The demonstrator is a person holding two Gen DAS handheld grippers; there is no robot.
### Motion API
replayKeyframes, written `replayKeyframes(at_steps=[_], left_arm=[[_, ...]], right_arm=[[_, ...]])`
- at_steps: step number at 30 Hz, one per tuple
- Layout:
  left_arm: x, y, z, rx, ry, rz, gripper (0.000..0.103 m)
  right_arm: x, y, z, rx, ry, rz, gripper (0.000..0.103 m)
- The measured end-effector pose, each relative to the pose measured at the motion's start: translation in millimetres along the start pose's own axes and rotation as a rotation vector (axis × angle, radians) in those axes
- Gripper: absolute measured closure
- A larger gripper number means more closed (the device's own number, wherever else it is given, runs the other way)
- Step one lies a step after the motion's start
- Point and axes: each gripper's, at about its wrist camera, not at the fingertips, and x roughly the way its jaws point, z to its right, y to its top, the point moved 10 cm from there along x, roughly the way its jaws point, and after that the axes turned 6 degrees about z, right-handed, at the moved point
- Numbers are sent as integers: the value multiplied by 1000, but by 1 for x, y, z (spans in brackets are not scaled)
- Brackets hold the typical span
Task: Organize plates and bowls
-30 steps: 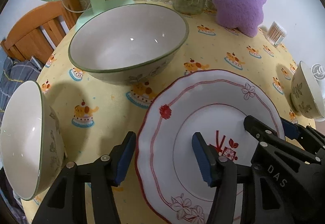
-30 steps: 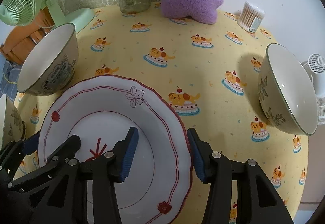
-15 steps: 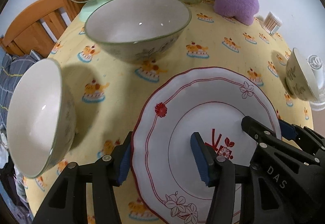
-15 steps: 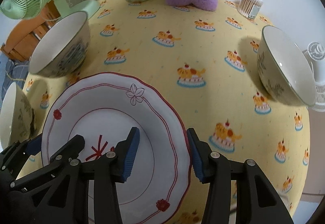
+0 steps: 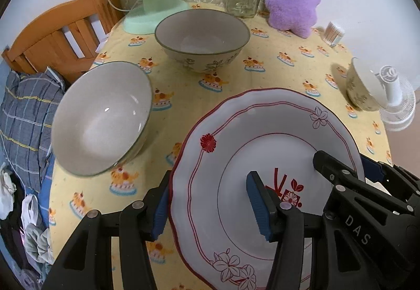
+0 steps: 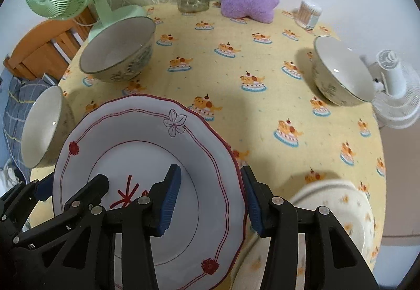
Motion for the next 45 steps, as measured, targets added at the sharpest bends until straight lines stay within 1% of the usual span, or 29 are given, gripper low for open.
replayKeyframes(at_steps=[6, 12, 20, 22, 26, 32, 39, 41, 45], left_arm=[[-24, -13, 9, 60, -40, 25, 48], [-40, -29, 28, 113, -73, 38, 48], [-43, -50, 75, 162, -99, 28, 48], [-41, -56, 89, 156, -103, 14, 48], [-37, -65, 120, 161, -121, -3, 48], [-26, -78, 161, 146, -118, -32, 48], [-13, -87, 188, 122, -96, -46, 48], [-11, -85, 194, 130, -64, -20, 48], [-7, -83, 200, 136, -34, -6, 48]], right_arm=[[-33, -22, 5, 66, -43, 22, 52], [-57, -47, 23, 139, -73, 44, 52], [-70, -72, 69, 184, -96, 44, 52], [-70, -77, 83, 194, -97, 31, 52], [-75, -86, 114, 184, -118, 32, 52], [-67, -102, 160, 187, -116, 1, 52], [-55, -107, 189, 166, -104, -16, 52], [-51, -107, 195, 161, -95, -21, 53], [-45, -105, 202, 150, -89, -25, 54]])
